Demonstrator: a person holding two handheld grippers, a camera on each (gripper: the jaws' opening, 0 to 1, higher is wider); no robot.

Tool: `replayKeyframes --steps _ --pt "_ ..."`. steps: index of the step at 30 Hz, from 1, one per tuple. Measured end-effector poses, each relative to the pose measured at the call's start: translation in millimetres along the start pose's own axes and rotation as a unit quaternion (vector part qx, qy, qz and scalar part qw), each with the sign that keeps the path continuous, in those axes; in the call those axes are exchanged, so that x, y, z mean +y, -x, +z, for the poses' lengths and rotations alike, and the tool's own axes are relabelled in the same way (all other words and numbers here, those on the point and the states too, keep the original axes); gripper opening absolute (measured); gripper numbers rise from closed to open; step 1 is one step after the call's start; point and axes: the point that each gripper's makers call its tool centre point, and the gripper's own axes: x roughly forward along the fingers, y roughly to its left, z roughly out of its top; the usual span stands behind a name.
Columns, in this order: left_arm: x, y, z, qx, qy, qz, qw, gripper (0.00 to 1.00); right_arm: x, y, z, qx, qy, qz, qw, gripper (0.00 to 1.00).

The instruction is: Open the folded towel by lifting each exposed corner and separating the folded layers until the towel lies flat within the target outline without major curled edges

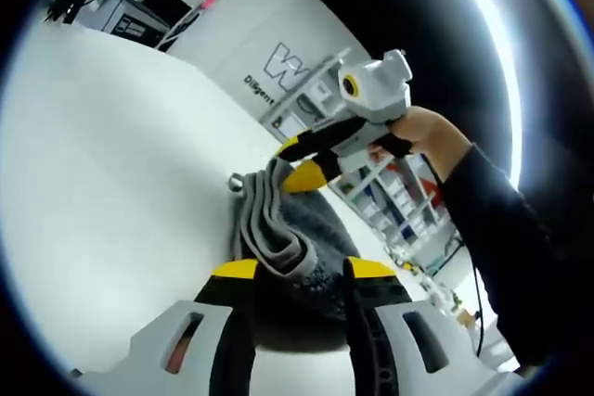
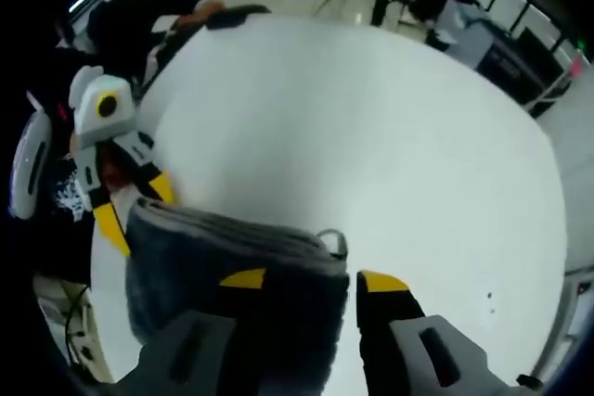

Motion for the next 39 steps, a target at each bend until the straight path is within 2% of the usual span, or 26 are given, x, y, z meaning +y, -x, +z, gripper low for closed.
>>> replayKeyframes --steps 3,5,8,14,18,20,26,30,39 --pt "0.7 -0.5 -0.5 0.001 -0.001 0.001 1.0000 0.30 -8.0 -0.7 -1.1 0.005 0.000 0.001 1.0000 0.32" --pt "0.8 -0.7 -0.8 0.001 -0.001 0.000 1.0000 0.30 -2.0 -2.7 -2.9 0.007 0.004 0.002 1.0000 0.32" --pt "0.4 -0.8 -1.8 0.002 0.000 -0.001 1.0000 0.29 -6.1 -5.0 -4.7 0.010 0.005 0.004 0.9999 0.32" --pt "-0.1 -0.8 -4.2 0.007 0.000 -0.003 1.0000 0.26 -0.3 -15.5 -9.7 0.022 0.016 0.005 0.9996 0.32" --pt "0.7 -1.0 -3.5 0.009 -0.001 -0.004 0.9999 0.23 6.9 -18.7 -10.4 0.028 0.024 0.006 0.9993 0.28" --pt "0.6 -0.9 -4.0 0.011 0.000 -0.005 0.9999 0.23 14.3 -20.3 -10.7 0.031 0.014 0.010 0.9994 0.26" --pt "0.2 0.3 -6.1 0.012 -0.003 -0.004 0.9999 0.19 19.3 -16.3 -9.5 0.024 0.008 0.006 0.9997 0.20" --pt "0.3 0.4 -7.7 0.017 -0.004 -0.008 0.9998 0.11 21.8 -13.7 -7.5 0.018 0.006 0.002 0.9998 0.12" --pt "-3.9 -0.3 -7.8 0.018 0.002 -0.025 0.9995 0.07 23.6 -5.4 -5.5 0.014 0.015 0.002 0.9998 0.05"
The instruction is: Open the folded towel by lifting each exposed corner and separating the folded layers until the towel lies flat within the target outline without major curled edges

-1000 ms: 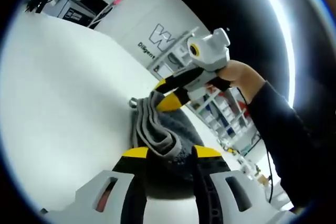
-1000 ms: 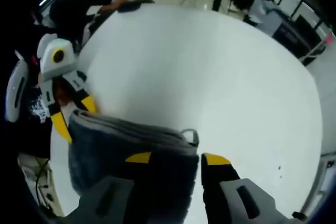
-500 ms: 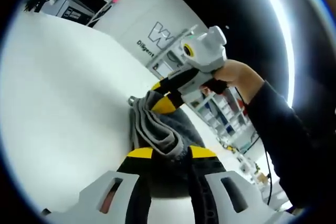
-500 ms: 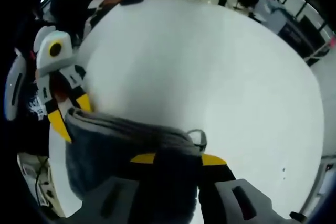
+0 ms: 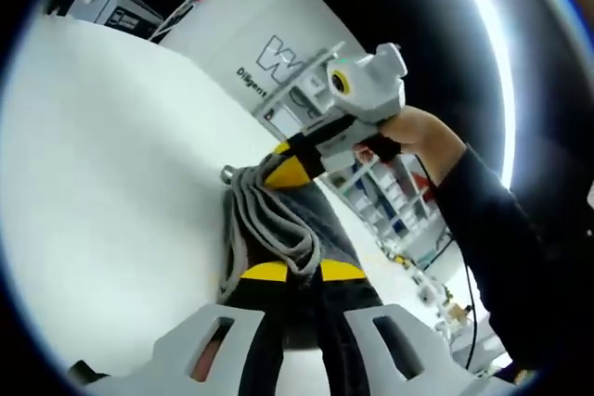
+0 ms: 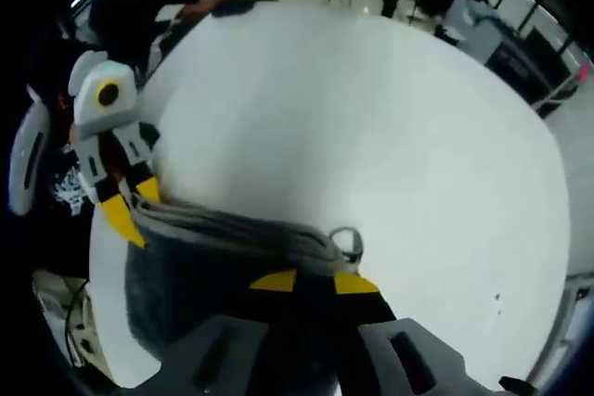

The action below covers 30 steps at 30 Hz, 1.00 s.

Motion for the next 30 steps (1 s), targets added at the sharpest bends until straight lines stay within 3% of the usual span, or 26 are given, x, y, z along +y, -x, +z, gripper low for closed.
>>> replayKeyframes --steps 12,18,26,30 --pt "-11.8 -0.1 7.1 -0.011 -0.011 -0.017 0.9997 0.06 3.5 7.4 1.0 -0.016 0.010 0.001 0.9998 0.04" --pt "-20.9 -0.3 12.3 -0.020 0.001 -0.039 0.9990 0.06 -0.2 11.4 2.8 -0.021 0.015 0.001 0.9997 0.04" --pt "-26.1 -2.6 14.9 -0.027 0.002 -0.047 0.9985 0.06 -18.1 18.8 5.7 -0.019 0.015 -0.001 0.9997 0.04" --pt "-27.6 -2.2 13.8 -0.025 0.002 -0.049 0.9985 0.06 -15.3 20.3 6.0 -0.015 0.025 0.000 0.9996 0.04"
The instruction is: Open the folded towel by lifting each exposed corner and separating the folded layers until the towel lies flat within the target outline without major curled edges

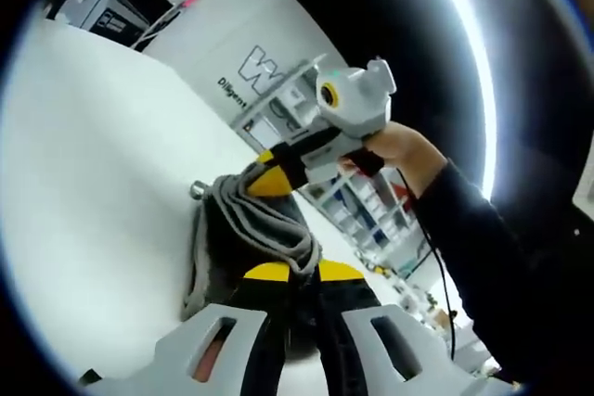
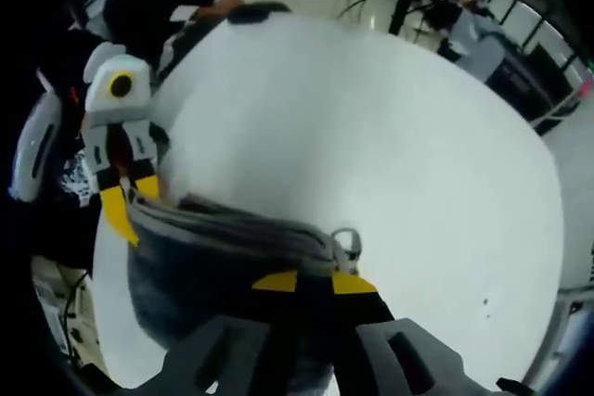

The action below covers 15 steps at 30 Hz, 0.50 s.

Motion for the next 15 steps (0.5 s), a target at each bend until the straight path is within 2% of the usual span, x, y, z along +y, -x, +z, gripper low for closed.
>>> replayKeyframes --steps 11,15 --pt "-11.4 -1.6 8.5 -0.003 -0.021 -0.016 0.9996 0.06 9.1 5.4 3.9 0.003 0.002 0.000 1.0000 0.04" --pt "-15.4 -1.4 7.1 -0.005 -0.026 -0.019 0.9995 0.06 13.9 9.9 3.0 0.004 0.000 -0.004 1.0000 0.04"
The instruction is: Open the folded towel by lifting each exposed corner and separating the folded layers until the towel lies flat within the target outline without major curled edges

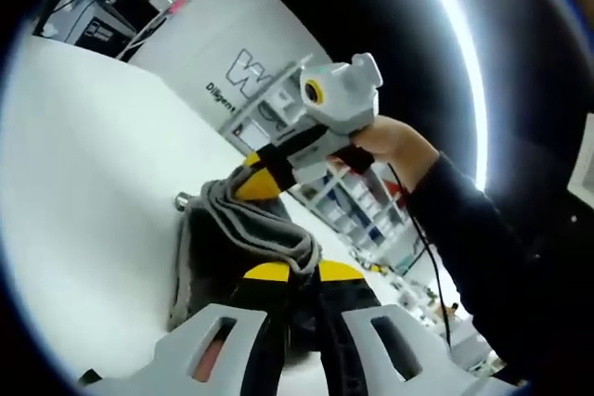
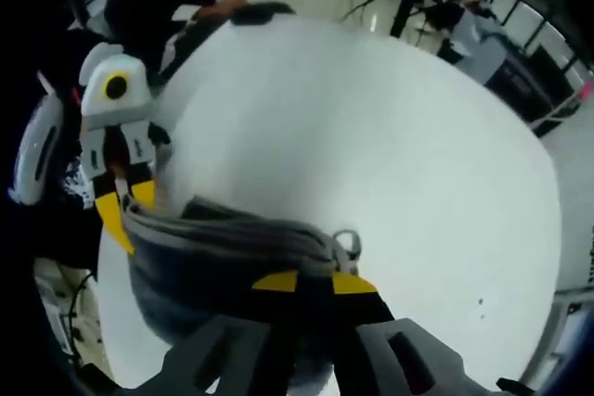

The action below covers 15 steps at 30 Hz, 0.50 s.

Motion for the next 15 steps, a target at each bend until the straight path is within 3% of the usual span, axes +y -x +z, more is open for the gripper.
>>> replayKeyframes --steps 15 --pt "-13.7 -4.0 -0.4 0.004 -0.014 -0.015 0.9998 0.06 5.1 10.8 -4.7 -0.007 0.002 -0.012 0.9999 0.05"
